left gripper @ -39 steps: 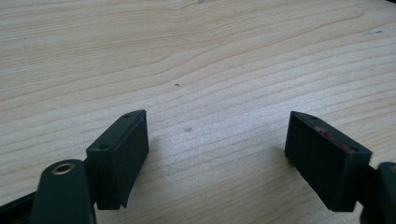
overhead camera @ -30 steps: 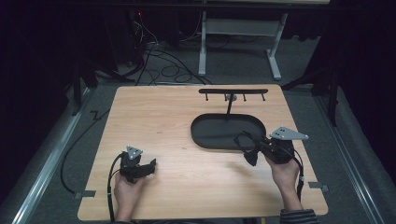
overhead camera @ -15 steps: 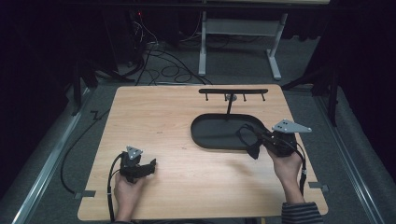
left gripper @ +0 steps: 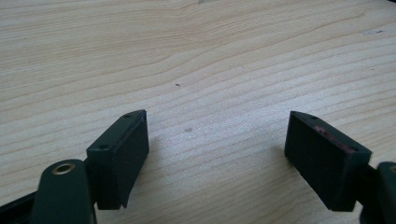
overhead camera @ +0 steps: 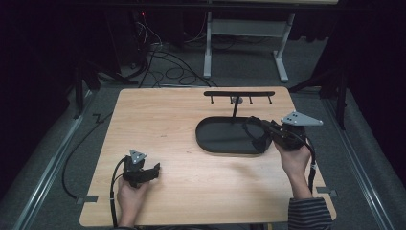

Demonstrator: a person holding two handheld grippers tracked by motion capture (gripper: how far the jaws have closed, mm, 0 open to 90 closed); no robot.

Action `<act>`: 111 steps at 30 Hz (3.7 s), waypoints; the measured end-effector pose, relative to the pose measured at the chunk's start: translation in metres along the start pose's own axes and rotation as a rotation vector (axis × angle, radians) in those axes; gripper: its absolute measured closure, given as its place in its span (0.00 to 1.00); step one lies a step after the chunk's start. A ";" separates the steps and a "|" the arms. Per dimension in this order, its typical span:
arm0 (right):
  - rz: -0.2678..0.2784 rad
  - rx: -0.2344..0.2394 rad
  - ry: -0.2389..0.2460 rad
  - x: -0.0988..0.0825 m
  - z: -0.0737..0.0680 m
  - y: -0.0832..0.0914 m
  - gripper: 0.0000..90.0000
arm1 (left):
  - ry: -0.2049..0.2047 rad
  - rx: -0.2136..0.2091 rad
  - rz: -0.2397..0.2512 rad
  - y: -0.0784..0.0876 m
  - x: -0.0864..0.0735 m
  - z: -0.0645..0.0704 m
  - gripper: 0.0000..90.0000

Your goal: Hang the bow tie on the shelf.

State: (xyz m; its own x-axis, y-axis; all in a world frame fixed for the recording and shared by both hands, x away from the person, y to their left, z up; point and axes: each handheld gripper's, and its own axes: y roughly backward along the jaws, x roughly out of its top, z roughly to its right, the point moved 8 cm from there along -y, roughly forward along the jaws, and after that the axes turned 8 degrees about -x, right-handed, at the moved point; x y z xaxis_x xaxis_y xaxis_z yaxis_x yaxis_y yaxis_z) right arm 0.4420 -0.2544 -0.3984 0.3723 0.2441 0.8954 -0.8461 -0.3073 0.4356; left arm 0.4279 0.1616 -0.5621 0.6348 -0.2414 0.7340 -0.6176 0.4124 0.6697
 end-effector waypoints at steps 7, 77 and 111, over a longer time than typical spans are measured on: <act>0.019 -0.009 -0.024 0.012 0.006 -0.007 1.00 | 0.002 0.000 0.002 0.000 0.000 0.000 0.25; -0.103 -0.149 -0.102 0.025 0.041 -0.078 0.93 | 0.002 0.001 0.004 0.000 0.000 0.000 0.25; -0.059 -0.056 -0.187 0.010 0.051 -0.036 0.67 | 0.002 0.001 0.004 0.000 0.000 0.000 0.25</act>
State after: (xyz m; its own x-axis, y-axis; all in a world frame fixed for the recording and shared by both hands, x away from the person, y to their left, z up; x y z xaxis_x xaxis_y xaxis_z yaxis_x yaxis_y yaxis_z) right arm 0.4957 -0.2880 -0.4008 0.4823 0.0833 0.8720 -0.8384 -0.2447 0.4871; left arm 0.4284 0.1617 -0.5620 0.6333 -0.2384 0.7362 -0.6204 0.4122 0.6672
